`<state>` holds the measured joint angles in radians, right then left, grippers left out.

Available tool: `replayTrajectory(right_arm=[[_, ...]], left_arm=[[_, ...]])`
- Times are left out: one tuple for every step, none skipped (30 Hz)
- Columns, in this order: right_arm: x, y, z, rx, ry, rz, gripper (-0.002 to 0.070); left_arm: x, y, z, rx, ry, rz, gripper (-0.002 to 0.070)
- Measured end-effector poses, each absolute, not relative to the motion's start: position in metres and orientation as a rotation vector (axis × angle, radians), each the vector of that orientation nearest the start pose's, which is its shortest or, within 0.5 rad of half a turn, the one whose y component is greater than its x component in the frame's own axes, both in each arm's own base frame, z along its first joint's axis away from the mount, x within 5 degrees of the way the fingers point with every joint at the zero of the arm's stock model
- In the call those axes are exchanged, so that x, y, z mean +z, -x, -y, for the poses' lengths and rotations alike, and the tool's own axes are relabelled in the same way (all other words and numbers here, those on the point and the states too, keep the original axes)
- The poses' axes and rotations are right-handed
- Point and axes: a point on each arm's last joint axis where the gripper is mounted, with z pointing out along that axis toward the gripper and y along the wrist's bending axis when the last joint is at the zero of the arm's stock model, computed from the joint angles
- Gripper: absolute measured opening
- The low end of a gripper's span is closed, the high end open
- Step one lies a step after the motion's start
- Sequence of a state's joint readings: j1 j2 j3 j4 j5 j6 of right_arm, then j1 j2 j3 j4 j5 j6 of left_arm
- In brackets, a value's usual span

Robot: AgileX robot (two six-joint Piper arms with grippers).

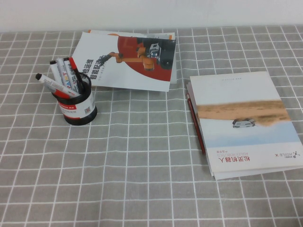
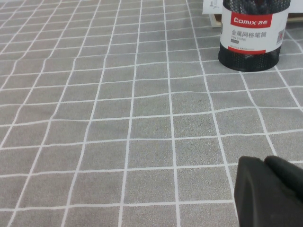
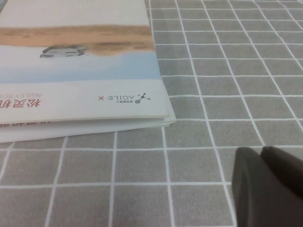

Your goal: Put the pen into the pen holder

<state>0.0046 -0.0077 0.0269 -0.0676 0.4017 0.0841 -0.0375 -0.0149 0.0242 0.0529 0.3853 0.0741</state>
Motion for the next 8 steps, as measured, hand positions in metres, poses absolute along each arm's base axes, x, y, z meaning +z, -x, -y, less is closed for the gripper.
replayTrajectory(right_arm=[[0.1686, -0.0519, 0.0022, -0.007, -0.034, -1.903, -0.0013], [0.1686, -0.0519, 0.0022, -0.007, -0.034, -1.903, -0.0013], [0.1686, -0.0519, 0.0022, -0.007, -0.034, -1.903, -0.0013], [0.1688, -0.0520, 0.0022, -0.007, -0.034, -1.901, -0.0013], [0.1694, -0.0522, 0.0021, -0.007, -0.033, -1.895, -0.0012], [0.1696, -0.0523, 0.0021, -0.007, -0.033, -1.892, -0.0013], [0.1697, -0.0523, 0.0021, -0.007, -0.033, -1.890, -0.0013], [0.1699, -0.0524, 0.0021, -0.007, -0.033, -1.888, -0.0013]], left_arm=[[0.1713, -0.0521, 0.0001, 0.077, -0.137, -1.873, -0.0003], [0.1713, -0.0521, 0.0001, 0.077, -0.137, -1.873, -0.0003], [0.1713, -0.0521, 0.0001, 0.077, -0.137, -1.873, -0.0003], [0.1713, -0.0521, 0.0001, 0.077, -0.137, -1.873, -0.0003], [0.1713, -0.0521, 0.0001, 0.077, -0.137, -1.873, -0.0003], [0.1713, -0.0521, 0.0001, 0.077, -0.137, -1.873, -0.0003], [0.1713, -0.0521, 0.0001, 0.077, -0.137, -1.873, -0.0003], [0.1713, -0.0521, 0.0001, 0.077, -0.137, -1.873, -0.0003]])
